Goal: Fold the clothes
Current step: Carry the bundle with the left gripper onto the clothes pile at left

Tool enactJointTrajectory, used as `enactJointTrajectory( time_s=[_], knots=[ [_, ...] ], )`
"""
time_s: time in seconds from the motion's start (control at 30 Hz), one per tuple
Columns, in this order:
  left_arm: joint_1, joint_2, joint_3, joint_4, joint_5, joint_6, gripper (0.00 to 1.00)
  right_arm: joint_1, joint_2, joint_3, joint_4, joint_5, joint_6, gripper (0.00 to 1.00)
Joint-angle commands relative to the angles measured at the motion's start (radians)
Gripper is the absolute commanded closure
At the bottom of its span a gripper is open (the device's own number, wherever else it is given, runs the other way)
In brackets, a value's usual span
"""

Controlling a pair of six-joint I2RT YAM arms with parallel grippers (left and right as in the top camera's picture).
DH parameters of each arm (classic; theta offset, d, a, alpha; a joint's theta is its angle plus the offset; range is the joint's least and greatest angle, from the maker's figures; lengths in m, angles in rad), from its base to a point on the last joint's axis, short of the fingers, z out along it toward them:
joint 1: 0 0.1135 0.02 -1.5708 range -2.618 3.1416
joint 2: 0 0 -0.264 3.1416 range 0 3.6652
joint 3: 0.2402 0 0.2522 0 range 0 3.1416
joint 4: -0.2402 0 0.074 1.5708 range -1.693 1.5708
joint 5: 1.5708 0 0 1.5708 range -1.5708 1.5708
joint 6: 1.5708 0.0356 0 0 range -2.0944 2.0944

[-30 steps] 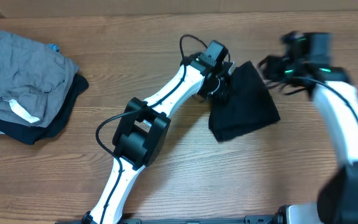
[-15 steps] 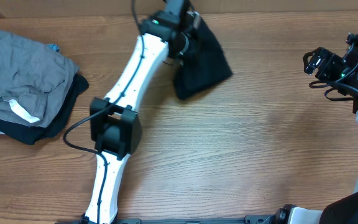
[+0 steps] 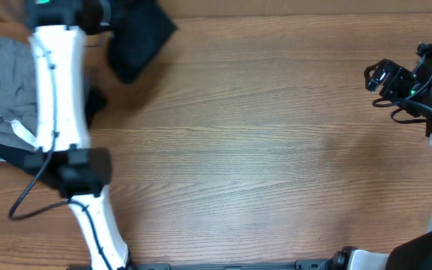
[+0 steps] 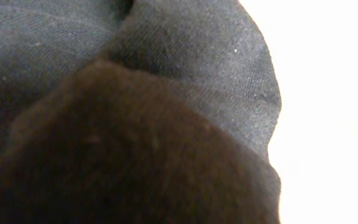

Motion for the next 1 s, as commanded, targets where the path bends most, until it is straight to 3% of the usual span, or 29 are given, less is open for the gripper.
enactJointTrajectory(
  time_s=[0.0, 0.33, 0.83, 0.93, 0.97],
  knots=[
    [0.114, -0.088, 0.040, -0.027, -0.002, -0.021, 0.96, -0.001, -0.003, 0.002, 0.002, 0.001, -0.002, 0.00],
    [0.325, -0.048, 0.002, -0.105, -0.077, -0.034, 0.96, -0.001, -0.003, 0.002, 0.002, 0.001, -0.002, 0.00],
    [0.426, -0.046, -0.212, 0.005, -0.188, -0.045, 0.96, -0.001, -0.003, 0.002, 0.002, 0.001, -0.002, 0.00],
    [0.456, -0.047, -0.211, -0.013, -0.219, -0.045, 0.86, -0.001, -0.003, 0.002, 0.002, 0.002, -0.002, 0.00],
    [0.472, -0.047, -0.211, -0.026, -0.235, -0.045, 0.77, -0.001, -0.003, 0.002, 0.002, 0.002, -0.002, 0.00]
  ],
)
